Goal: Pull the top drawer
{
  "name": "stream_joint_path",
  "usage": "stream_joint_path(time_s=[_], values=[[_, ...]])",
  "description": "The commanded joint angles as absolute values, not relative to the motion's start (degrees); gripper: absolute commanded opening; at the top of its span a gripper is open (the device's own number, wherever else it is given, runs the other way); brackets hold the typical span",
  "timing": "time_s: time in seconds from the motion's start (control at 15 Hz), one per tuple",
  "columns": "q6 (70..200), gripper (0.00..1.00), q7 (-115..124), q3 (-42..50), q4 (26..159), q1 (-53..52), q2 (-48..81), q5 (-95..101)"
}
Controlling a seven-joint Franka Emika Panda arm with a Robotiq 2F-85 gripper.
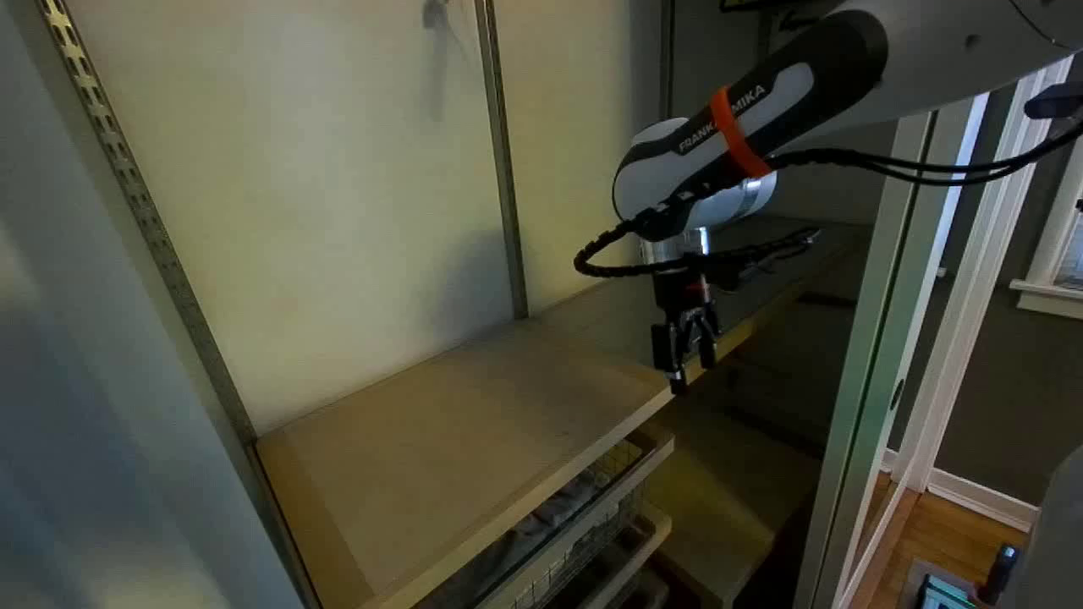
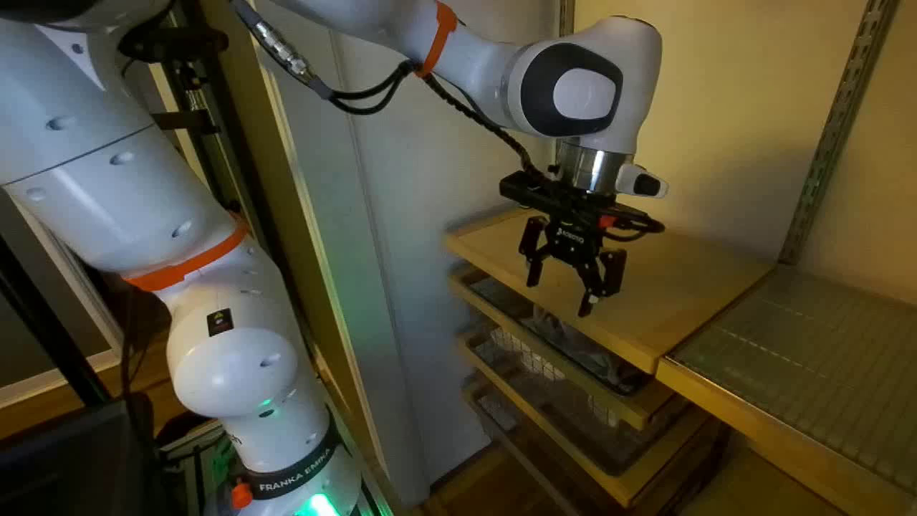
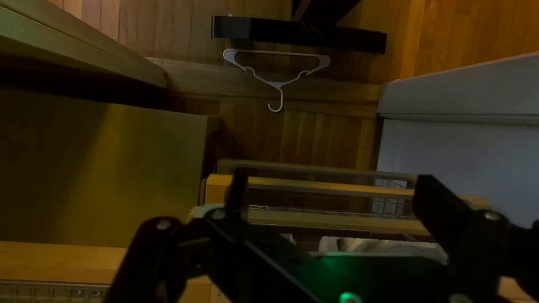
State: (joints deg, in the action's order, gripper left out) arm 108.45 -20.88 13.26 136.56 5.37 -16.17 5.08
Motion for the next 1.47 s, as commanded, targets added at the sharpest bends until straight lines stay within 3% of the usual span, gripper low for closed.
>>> stream_joint_path(time_s=[0.0, 0.47, 0.93, 1.4], values=[[108.4, 1.0, -21.04, 12.58, 136.51, 6.08, -16.11, 4.89], [108.4, 1.0, -21.04, 12.58, 136.51, 6.08, -16.11, 4.89], [116.06, 1.0, -17.62, 13.79, 145.76, 9.79, -18.02, 7.47], [137.02, 1.0, -24.59, 14.09, 161.51, 9.81, -22.05, 7.27]])
